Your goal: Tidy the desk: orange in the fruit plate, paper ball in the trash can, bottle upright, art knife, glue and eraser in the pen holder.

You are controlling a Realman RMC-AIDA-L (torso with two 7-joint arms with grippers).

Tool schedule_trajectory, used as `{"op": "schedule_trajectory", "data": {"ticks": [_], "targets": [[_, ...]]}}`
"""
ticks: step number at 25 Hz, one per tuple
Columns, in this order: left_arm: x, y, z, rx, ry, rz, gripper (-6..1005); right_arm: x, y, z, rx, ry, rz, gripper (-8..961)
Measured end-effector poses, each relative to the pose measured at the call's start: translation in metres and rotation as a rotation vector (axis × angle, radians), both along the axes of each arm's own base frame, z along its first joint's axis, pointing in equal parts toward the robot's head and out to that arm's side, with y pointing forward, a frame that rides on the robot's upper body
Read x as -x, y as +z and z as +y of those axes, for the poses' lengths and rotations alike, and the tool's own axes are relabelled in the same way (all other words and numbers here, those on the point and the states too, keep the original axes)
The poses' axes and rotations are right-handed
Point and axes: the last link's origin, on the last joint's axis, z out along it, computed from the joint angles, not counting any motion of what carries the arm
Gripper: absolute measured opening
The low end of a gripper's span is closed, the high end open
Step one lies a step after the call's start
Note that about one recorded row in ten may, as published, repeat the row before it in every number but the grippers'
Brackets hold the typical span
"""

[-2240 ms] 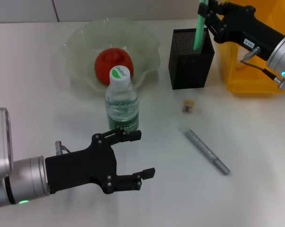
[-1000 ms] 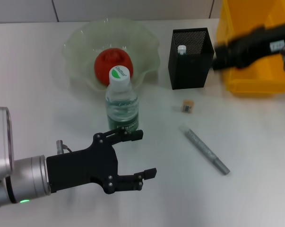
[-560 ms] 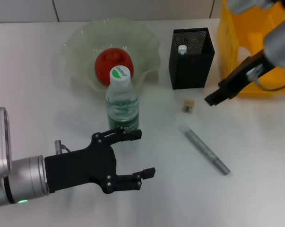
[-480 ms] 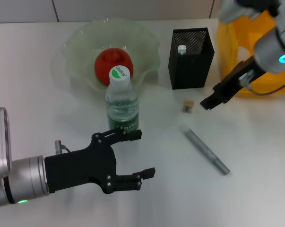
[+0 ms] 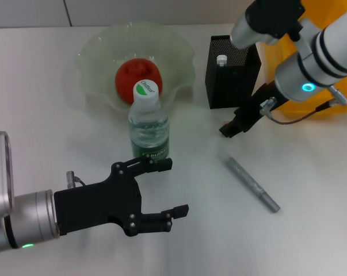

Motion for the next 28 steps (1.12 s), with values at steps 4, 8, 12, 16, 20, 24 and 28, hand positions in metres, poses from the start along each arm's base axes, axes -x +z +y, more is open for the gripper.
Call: {"op": "schedule_trajectory", "data": {"ticks": [4,8,12,16,20,24,28], "targets": [[0.000,0.000,0.000,0.000,0.000,0.000,859,-0.004,-0.008,0.003,-0.007,-0.001,-0.013,558],[0.000,0.000,0.000,-0.001,0.001,0.000,859,-0.008,-0.014,0.006,-0.019,0.007,-0.024,557],[0.001,0.000,-0.001,-0.001,0.003,0.001,859,-0.008,-0.016,0.006,-0.017,0.005,-0.026,505],[0.001,0.000,-0.001,-0.002,0.005,0.002,859,-0.007,-0.016,0.006,-0.017,0.007,-0.026,358],[0.001,0.000,0.000,-0.003,0.006,0.004,859,-0.007,-0.015,0.005,-0.014,0.007,-0.026,213],[0.002,0.000,0.000,-0.004,0.007,0.005,859,0.000,-0.006,0.003,-0.032,0.018,-0.007,133],[0.001,0.000,0.000,-0.004,0.005,0.005,859,0.029,0.029,-0.006,-0.092,0.072,0.038,159]]}}
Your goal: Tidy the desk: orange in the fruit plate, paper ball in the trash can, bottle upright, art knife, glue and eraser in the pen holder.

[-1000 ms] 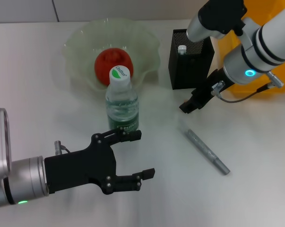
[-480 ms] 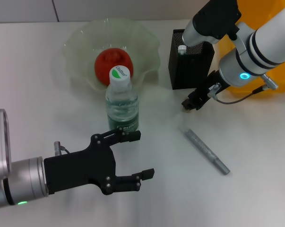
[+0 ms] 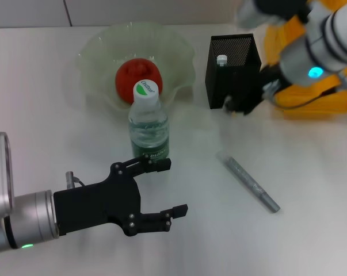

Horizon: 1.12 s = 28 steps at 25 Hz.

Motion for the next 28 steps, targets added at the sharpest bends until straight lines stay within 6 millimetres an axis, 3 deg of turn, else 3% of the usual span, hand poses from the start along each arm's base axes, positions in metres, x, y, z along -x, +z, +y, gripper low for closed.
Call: {"op": "schedule_trajectory", "data": {"ticks": [2,6,11,15,20,25,28], "targets": [[0.000,0.000,0.000,0.001,-0.001,-0.001,859,0.007,0.011,-0.002,-0.029,0.017,0.014,172],[-0.001,0.000,-0.001,0.003,-0.003,-0.004,859,0.025,0.073,0.004,-0.247,0.074,0.084,197],[0.000,0.000,-0.001,0.002,-0.002,-0.003,859,0.016,0.076,0.017,-0.298,0.055,0.109,229],[0.000,0.000,-0.001,0.002,0.002,-0.002,859,-0.003,0.053,0.037,-0.278,0.011,0.110,255],[0.001,0.000,-0.001,0.002,0.003,-0.001,859,-0.010,0.034,0.042,-0.224,-0.020,0.094,287],[0.001,0.001,-0.001,0.002,0.002,-0.001,859,-0.001,0.041,0.040,-0.238,0.007,0.102,319],[0.001,0.001,-0.001,0.001,0.002,0.000,859,0.008,0.050,0.033,-0.235,-0.007,0.116,390]]}}
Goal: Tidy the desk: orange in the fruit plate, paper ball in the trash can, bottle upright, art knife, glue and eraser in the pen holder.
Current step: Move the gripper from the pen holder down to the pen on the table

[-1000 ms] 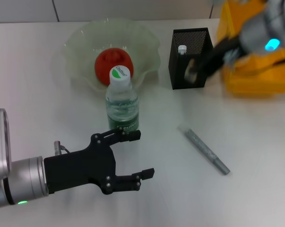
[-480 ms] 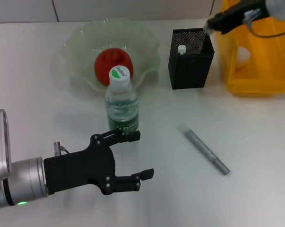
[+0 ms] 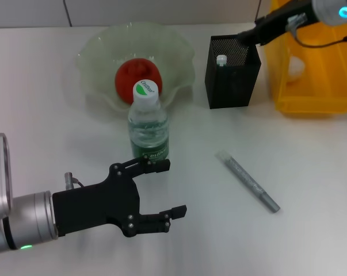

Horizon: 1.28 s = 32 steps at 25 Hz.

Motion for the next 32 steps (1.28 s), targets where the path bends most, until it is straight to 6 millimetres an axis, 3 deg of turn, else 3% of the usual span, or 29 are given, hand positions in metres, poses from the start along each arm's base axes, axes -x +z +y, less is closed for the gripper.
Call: {"op": "schedule_trajectory", "data": {"ticks": [1,2,6,9,10,15,22,32], "targets": [[0.000,0.000,0.000,0.000,0.000,0.000,859,0.004,0.004,-0.004,0.003,-0.014,0.009,413],[0.000,0.000,0.000,0.000,0.000,0.000,859,0.012,0.011,-0.021,0.046,-0.070,0.017,436],[-0.001,0.000,0.001,-0.001,-0.003,0.000,859,0.017,0.012,-0.044,0.105,-0.140,-0.002,530],[-0.001,0.000,0.001,0.000,-0.004,0.001,859,0.012,-0.011,-0.068,0.184,-0.192,-0.073,609],[-0.001,0.000,0.000,0.001,-0.004,0.001,859,0.012,-0.011,-0.068,0.184,-0.192,-0.073,636],[0.001,0.001,-0.001,0.001,-0.002,0.001,859,-0.010,-0.053,-0.075,0.266,-0.245,-0.131,788],[0.003,0.001,-0.003,0.002,0.006,0.002,859,-0.022,-0.076,-0.075,0.311,-0.281,-0.176,788],[0.003,0.001,-0.003,0.002,0.008,0.005,859,-0.029,-0.091,-0.075,0.326,-0.304,-0.202,752]]}}
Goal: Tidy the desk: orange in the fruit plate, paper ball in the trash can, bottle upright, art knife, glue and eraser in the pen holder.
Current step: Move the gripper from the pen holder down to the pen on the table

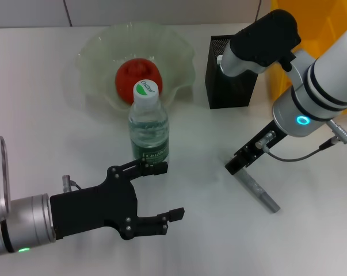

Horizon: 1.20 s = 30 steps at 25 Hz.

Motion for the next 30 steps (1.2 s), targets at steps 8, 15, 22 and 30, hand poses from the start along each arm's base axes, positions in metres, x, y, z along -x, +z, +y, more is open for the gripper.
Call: {"op": "schedule_trajectory", "data": {"ticks": [8,15,22,30], "targets": [[0.000,0.000,0.000,-0.001,0.001,0.001,859,-0.002,-0.008,0.000,0.026,-0.017,-0.001,584],[0.001,0.000,0.000,-0.002,0.003,0.002,859,-0.005,-0.010,0.000,0.030,-0.026,-0.009,436],[0.001,0.000,0.000,-0.002,0.005,0.002,859,-0.005,-0.012,0.000,0.037,-0.022,-0.016,354],[0.001,0.000,-0.001,-0.004,0.009,0.000,859,-0.009,-0.016,0.001,0.055,-0.041,-0.041,257]]}}
